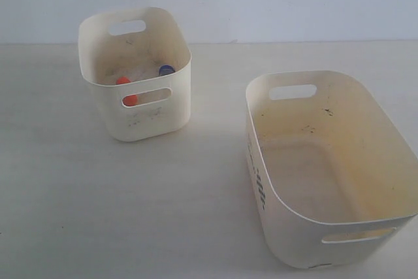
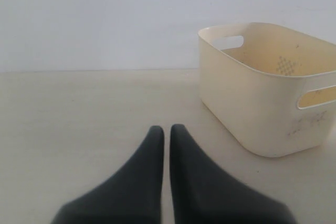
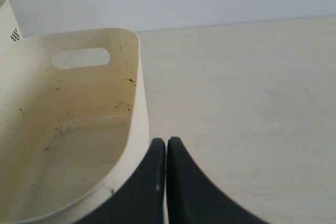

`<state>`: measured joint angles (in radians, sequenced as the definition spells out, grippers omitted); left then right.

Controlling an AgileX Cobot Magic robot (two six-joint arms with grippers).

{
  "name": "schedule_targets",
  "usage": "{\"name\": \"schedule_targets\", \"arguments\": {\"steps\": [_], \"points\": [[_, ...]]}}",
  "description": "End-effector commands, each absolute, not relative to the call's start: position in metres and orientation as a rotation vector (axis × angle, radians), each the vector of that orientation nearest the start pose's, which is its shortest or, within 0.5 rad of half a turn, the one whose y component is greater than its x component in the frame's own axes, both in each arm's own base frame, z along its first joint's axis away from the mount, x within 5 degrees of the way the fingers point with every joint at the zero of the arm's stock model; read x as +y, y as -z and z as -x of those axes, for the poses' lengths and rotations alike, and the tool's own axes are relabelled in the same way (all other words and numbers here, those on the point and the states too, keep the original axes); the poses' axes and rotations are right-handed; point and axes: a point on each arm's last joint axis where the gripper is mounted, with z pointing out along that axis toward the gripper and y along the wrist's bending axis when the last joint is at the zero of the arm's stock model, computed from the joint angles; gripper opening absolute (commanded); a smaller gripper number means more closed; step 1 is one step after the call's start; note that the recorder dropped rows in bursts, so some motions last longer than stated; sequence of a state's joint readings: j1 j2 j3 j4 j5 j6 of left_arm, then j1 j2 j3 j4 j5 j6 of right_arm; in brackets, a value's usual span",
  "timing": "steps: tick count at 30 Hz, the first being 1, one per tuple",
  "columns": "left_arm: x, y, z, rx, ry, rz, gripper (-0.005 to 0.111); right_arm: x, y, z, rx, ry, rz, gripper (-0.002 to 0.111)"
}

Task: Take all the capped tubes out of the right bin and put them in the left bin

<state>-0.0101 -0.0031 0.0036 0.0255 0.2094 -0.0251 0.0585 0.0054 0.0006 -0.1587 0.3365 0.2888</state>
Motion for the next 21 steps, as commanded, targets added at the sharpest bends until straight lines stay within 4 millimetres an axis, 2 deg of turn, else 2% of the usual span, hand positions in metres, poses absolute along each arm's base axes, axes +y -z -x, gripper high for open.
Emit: {"name": "schedule_targets", "arguments": {"steps": [1,8,21], "points": [[-0.0002,-0.1948,-0.0559,1.686,0.016,0.008,0.004,-0.0018,-0.1834,-0.0538,1.811,-0.084,-0.108,0.000],[-0.0002,-0.1948,-0.0559,1.686,0.016,0.008,0.004,0.0000,-0.1832,-0.0538,1.812,-0.142,-0.146,0.000],[-0.0002,-0.1948,-0.0559,1.686,0.016,0.008,0.004,0.0000,-0.1832,-0.0538,1.812,-0.144,-0.148,0.000]]}}
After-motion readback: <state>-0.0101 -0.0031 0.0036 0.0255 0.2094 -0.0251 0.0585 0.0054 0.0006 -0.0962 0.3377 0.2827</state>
